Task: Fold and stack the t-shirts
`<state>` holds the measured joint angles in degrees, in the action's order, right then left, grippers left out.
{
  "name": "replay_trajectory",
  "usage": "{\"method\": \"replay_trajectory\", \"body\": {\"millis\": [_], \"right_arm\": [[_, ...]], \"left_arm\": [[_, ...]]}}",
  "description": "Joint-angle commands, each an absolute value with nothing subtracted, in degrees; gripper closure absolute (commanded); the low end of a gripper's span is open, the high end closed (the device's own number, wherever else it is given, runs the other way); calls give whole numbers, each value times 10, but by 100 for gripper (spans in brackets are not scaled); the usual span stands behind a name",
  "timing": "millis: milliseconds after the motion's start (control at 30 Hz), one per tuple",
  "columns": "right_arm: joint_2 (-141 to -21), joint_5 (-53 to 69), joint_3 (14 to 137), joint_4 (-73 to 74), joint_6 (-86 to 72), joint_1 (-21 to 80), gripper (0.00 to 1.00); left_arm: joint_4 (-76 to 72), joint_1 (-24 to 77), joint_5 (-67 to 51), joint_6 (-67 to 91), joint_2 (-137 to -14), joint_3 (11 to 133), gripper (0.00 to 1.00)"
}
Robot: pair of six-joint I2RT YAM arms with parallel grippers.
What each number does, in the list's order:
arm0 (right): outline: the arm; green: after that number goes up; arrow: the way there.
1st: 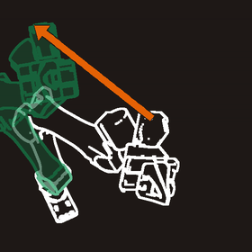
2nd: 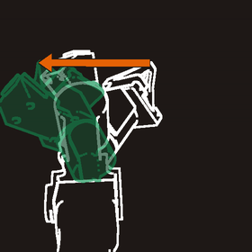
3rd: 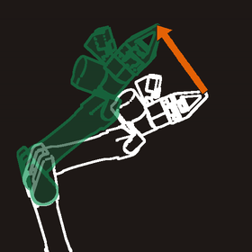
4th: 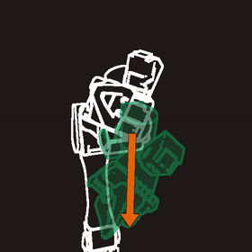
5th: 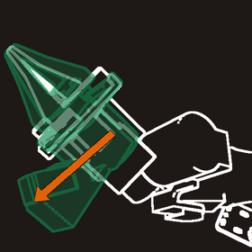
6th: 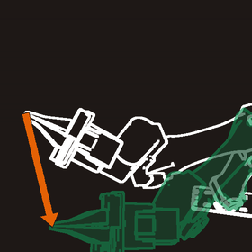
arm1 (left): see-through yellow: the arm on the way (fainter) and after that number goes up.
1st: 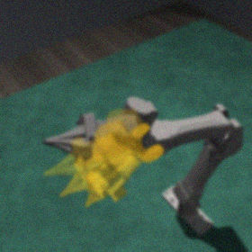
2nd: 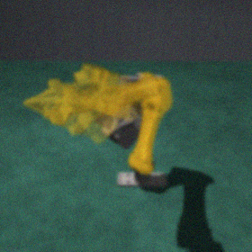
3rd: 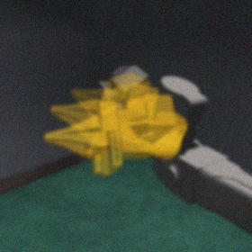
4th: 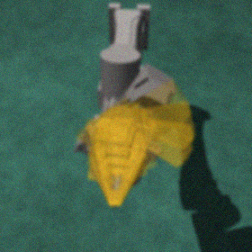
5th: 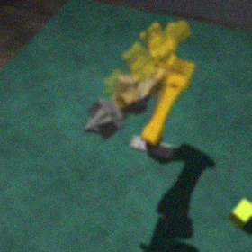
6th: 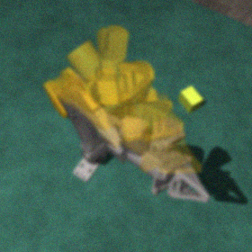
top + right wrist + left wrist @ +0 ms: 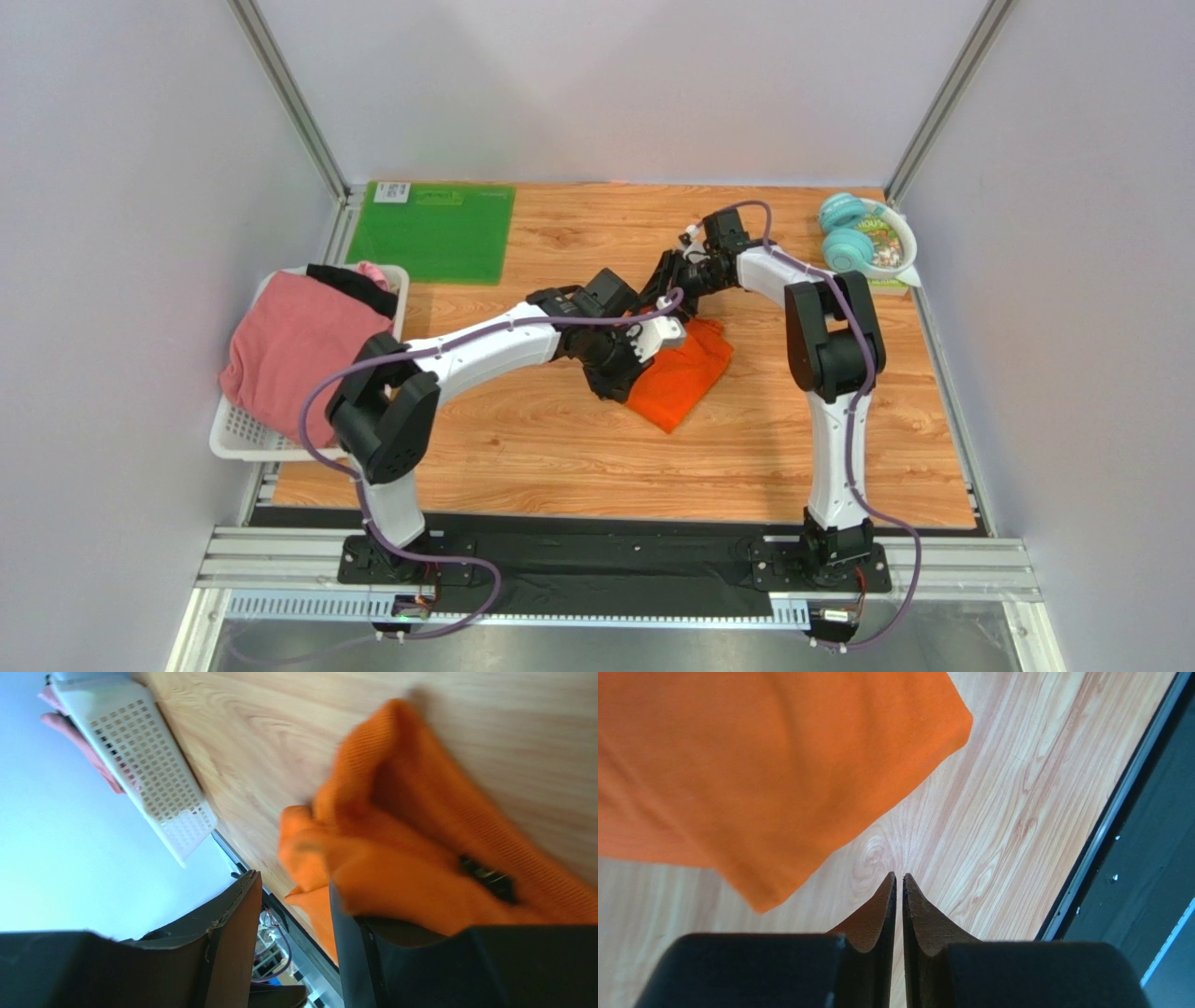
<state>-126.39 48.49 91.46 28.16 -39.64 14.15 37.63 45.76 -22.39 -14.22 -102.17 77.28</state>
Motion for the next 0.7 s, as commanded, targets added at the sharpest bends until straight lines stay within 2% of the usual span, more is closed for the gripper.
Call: {"method": "replay_trajectory", "body": {"millis": [0, 333, 433, 667], "right_arm": [[-1297, 482, 925, 282, -404, 138, 55], [-1340, 483, 925, 266, -410, 107, 55], [-1330, 489, 919, 270, -410, 106, 52], [-1171, 419, 887, 336, -356, 70, 42]], "left_arm": [[357, 460, -221, -124, -1093, 806, 90], [376, 403, -243, -123, -1160, 847, 92], [381, 396, -228, -135, -1162, 851, 92], [404, 359, -212, -145, -1135, 860, 93]]}}
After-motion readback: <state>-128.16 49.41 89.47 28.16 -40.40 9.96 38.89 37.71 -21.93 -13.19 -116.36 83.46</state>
